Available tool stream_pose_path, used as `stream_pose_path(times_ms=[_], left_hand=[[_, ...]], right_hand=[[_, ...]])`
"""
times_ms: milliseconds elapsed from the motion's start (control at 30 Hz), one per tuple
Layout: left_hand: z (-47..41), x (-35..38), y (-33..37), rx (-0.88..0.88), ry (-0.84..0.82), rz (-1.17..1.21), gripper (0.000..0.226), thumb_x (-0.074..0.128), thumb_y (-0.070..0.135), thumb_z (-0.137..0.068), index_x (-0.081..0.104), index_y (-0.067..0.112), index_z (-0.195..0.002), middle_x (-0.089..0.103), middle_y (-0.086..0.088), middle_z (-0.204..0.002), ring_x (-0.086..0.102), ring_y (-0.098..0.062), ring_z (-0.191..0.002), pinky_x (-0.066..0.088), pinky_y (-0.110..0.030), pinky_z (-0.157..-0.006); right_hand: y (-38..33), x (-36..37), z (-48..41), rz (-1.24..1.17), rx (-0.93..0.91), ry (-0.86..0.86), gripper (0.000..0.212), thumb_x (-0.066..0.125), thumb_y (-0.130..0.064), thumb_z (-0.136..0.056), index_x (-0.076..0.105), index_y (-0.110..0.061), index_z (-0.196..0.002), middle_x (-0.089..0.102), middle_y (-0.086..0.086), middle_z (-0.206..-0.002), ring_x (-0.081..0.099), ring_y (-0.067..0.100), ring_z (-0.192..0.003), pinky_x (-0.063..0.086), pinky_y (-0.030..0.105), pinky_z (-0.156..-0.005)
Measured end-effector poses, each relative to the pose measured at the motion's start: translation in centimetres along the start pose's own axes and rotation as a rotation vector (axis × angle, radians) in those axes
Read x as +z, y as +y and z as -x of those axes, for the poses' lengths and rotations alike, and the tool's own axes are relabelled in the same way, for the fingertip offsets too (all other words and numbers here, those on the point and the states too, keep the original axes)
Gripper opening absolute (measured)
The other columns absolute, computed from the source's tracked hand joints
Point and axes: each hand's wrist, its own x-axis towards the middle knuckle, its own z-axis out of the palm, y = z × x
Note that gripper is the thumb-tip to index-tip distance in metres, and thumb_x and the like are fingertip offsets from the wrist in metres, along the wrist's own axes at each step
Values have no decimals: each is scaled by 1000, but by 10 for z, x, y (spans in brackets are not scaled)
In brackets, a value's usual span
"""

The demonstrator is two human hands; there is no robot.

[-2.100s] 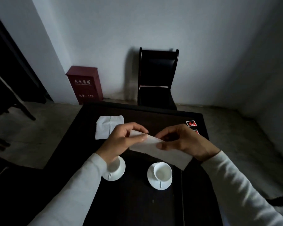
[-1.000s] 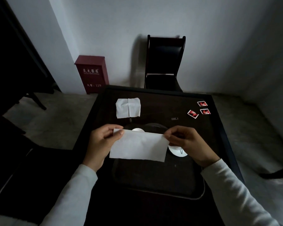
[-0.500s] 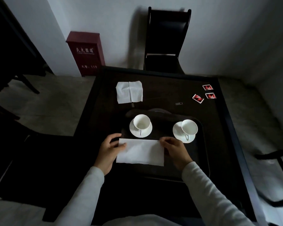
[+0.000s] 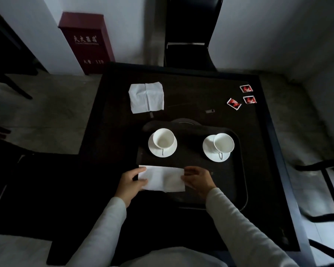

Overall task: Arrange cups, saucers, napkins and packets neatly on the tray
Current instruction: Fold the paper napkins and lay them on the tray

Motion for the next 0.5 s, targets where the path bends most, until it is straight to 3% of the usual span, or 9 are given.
stream_pose_path(times_ms=[133,233,300,500], left_hand=[[-10,3,-1,-10,-30,-146,49,68,-8,-81,72,18,-123,70,-4,-114,66,-4,-92,51,-11,-73],[-17,6,-3,-23,-21,-209,48,66,-6,-80,74,21,-119,70,-5,-114,67,-16,-102,53,-25,-86],[-21,9,-6,-25,-3,-263,46,67,-4,-79,75,21,-116,70,-4,-114,67,-18,-102,52,-26,-86],[-20,18,-5,-1,117,-222,22,72,2,-86,78,12,-105,75,-5,-102,71,-22,-101,54,-28,-91]], right_hand=[[2,-2,-12,52,21,34,44,73,19,-77,63,5,-118,70,15,-91,67,24,-75,61,29,-64],[5,-3,-19,154,31,65,42,75,17,-77,65,7,-117,71,14,-88,67,27,-76,61,39,-73],[9,-3,-21,251,30,73,39,78,10,-78,67,3,-115,72,13,-91,68,26,-79,62,42,-78],[15,7,-18,525,-51,124,31,82,-17,-79,73,-16,-109,72,-3,-87,66,11,-76,53,13,-61]])
